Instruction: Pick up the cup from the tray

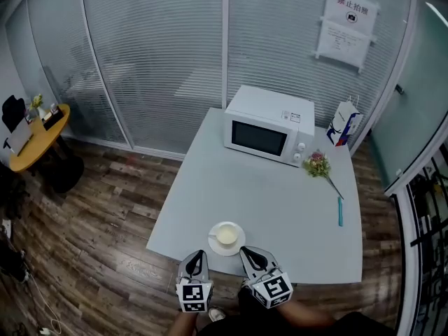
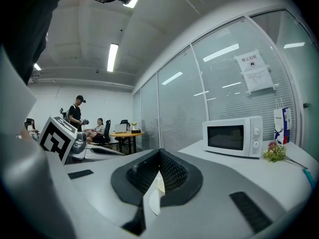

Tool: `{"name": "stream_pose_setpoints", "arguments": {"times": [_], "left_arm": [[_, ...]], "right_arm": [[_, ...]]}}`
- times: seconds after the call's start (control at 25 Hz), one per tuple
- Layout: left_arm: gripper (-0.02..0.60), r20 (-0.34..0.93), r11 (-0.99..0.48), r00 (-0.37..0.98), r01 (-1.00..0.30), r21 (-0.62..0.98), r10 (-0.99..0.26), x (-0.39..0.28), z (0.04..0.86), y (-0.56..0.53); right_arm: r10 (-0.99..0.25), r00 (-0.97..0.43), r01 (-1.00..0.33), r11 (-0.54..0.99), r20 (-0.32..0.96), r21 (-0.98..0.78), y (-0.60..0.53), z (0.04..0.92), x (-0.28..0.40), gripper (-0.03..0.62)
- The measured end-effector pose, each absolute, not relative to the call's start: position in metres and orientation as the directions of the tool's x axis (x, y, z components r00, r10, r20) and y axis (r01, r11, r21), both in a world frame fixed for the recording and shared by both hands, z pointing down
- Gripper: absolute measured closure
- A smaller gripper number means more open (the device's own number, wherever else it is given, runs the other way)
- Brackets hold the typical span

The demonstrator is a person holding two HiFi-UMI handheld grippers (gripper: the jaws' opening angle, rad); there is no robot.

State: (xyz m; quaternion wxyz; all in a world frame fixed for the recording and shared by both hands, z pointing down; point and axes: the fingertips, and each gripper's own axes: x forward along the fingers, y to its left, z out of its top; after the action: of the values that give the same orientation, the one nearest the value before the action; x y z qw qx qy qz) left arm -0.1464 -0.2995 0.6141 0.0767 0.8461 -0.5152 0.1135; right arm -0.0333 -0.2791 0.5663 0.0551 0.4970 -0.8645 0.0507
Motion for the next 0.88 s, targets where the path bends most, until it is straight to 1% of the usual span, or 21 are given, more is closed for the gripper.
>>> {"name": "stream_pose_setpoints", "arguments": {"times": [0.2, 0.48, 0.52, 0.6, 0.64, 0.68, 0.88], "left_arm": [[0.577, 0.313, -0.494, 0.473, -0.869, 0.012, -0.824, -0.129, 0.639, -0.309], [0.575, 0.354, -0.527, 0.512, -0.848, 0.060, -0.783, -0.109, 0.674, -0.312], [0.567, 0.362, -0.538, 0.522, -0.841, 0.064, -0.772, -0.105, 0.677, -0.312], [0.507, 0.386, -0.556, 0.534, -0.829, 0.064, -0.752, -0.096, 0.687, -0.313], [0.440, 0.402, -0.563, 0.536, -0.825, 0.061, -0.742, -0.091, 0.693, -0.314], [0.389, 0.418, -0.569, 0.537, -0.820, 0.057, -0.732, -0.087, 0.699, -0.315], [0.251, 0.458, -0.605, 0.557, -0.795, 0.051, -0.693, -0.065, 0.719, -0.322]], "right_arm": [[-0.856, -0.481, -0.875, 0.482, 0.191, -0.046, -0.289, 0.596, -0.023, 0.591], [-0.847, -0.461, -0.885, 0.462, 0.265, -0.062, -0.295, 0.638, -0.006, 0.591], [-0.847, -0.458, -0.886, 0.458, 0.271, -0.066, -0.296, 0.642, -0.003, 0.591], [-0.846, -0.453, -0.889, 0.452, 0.280, -0.073, -0.299, 0.648, 0.003, 0.591], [-0.845, -0.452, -0.890, 0.450, 0.284, -0.076, -0.301, 0.651, 0.006, 0.591], [-0.845, -0.451, -0.890, 0.449, 0.288, -0.078, -0.302, 0.653, 0.008, 0.591], [-0.843, -0.452, -0.889, 0.452, 0.291, -0.070, -0.312, 0.657, 0.018, 0.591]]}}
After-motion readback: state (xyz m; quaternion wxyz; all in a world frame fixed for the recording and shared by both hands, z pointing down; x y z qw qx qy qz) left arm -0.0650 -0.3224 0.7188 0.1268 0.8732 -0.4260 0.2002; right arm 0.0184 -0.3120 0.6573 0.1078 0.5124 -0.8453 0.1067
